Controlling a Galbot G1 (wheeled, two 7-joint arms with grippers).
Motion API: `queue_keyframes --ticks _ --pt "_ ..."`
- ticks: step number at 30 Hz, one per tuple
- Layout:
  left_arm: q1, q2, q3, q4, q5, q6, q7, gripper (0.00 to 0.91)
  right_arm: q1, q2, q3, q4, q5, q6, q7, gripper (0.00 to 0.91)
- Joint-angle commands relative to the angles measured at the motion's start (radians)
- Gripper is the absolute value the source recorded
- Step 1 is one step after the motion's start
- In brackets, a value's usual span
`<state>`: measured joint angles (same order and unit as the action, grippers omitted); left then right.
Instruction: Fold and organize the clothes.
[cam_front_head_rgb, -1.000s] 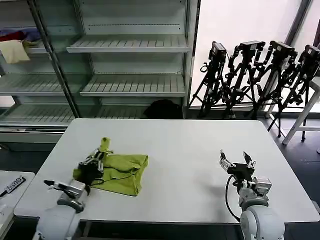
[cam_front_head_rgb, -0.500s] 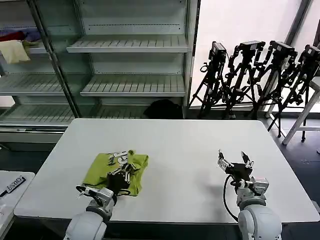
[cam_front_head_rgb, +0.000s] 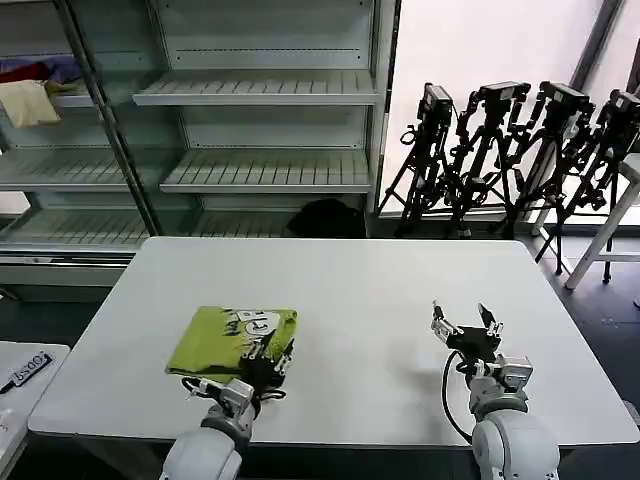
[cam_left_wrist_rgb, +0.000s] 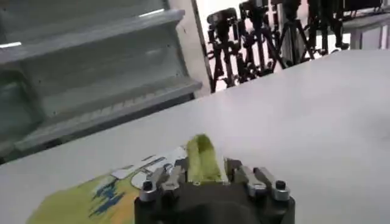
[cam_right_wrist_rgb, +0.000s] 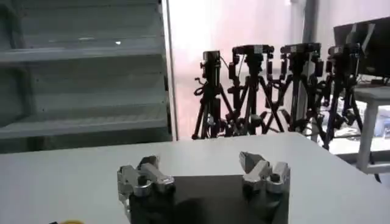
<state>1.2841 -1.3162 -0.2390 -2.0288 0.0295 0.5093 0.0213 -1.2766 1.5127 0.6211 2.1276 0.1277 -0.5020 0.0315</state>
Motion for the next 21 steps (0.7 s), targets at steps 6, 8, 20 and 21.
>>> queue_keyframes --ticks 6,8,20,21 --pt "0.006 -0.050 0.067 0.003 -0.229 0.060 -0.066 0.907 -0.007 0.003 -0.007 0.009 -0.016 -0.001 0.002 0.907" --pt "0.005 -0.054 0.052 -0.010 -0.291 0.039 -0.067 0.907 -0.009 0.004 -0.011 0.009 -0.021 -0.001 0.003 0.907" --pt "-0.027 0.084 -0.386 -0.085 -0.463 -0.007 -0.031 0.907 -0.003 0.003 -0.030 0.013 -0.026 -0.013 0.005 0.907" --pt "-0.020 0.112 -0.429 -0.056 -0.472 -0.006 -0.011 0.907 -0.003 0.003 -0.031 0.012 -0.027 -0.013 0.004 0.907"
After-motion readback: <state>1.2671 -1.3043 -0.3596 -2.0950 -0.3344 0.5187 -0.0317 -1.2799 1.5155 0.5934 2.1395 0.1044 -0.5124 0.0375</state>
